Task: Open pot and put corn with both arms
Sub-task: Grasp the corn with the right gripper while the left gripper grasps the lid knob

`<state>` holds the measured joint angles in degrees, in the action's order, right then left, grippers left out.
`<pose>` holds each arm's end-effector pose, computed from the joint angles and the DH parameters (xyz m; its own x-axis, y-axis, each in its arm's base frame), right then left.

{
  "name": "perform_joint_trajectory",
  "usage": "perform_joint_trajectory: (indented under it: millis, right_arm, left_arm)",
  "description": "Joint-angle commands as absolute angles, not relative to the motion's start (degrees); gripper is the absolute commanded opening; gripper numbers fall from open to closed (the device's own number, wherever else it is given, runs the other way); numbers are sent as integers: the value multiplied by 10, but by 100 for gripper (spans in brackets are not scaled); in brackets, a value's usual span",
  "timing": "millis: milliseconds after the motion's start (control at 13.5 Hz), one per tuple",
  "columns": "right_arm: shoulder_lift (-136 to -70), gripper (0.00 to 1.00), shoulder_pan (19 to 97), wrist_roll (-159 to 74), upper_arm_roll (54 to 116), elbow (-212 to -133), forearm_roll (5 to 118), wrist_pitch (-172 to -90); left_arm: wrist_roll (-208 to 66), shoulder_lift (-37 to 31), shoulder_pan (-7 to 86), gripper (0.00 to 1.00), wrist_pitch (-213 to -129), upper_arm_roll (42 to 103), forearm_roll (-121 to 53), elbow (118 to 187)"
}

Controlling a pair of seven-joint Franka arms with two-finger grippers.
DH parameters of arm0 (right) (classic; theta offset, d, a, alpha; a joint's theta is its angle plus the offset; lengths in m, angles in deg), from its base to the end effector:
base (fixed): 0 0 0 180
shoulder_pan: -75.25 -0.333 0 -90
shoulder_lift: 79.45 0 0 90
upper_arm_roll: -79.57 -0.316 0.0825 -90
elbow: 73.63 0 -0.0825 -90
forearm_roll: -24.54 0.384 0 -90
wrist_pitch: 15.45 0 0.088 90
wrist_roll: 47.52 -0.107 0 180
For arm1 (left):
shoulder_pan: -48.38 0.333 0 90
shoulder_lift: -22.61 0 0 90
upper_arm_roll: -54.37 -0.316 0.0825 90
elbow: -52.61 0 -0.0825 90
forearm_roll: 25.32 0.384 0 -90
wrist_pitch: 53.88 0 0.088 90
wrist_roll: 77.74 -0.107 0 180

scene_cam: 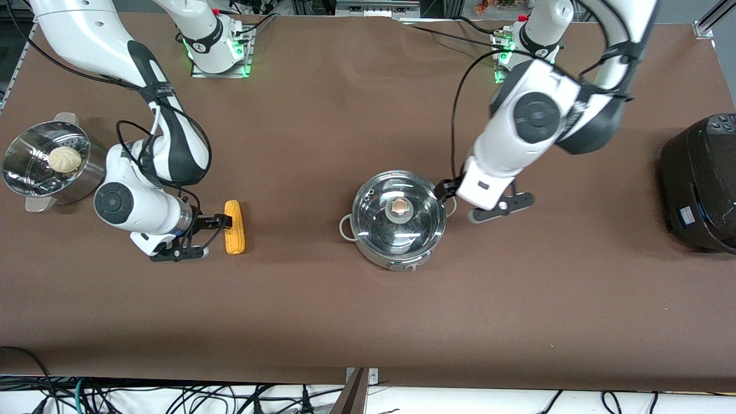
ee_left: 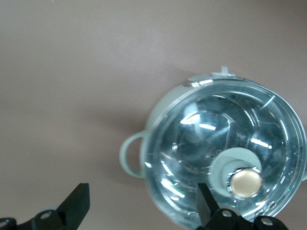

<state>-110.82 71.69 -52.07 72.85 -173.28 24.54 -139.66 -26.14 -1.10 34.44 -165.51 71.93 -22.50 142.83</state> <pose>0.6444 0.1104 0.2555 0.9888 0.0889 -0.1198 0.0832 -0.9952 -0.0516 0.5856 -0.3248 0.4090 0.9355 0.3458 -0.0727 0.3487 -0.9367 0.0310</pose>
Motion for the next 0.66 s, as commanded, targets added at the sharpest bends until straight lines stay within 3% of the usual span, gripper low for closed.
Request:
perform_joint_trajectory:
  millis: [0,591]
  right_arm:
    - [-1102,100,712,-528,727,-1768,253,-1437]
    - [-1117,100,698,-544,728,-1797,253,-1490]
  left_arm:
    - [-183,-86,285,98,-1651,711,-180,1344]
    - [-121,-172,221,98,-1652,683,-178,1250]
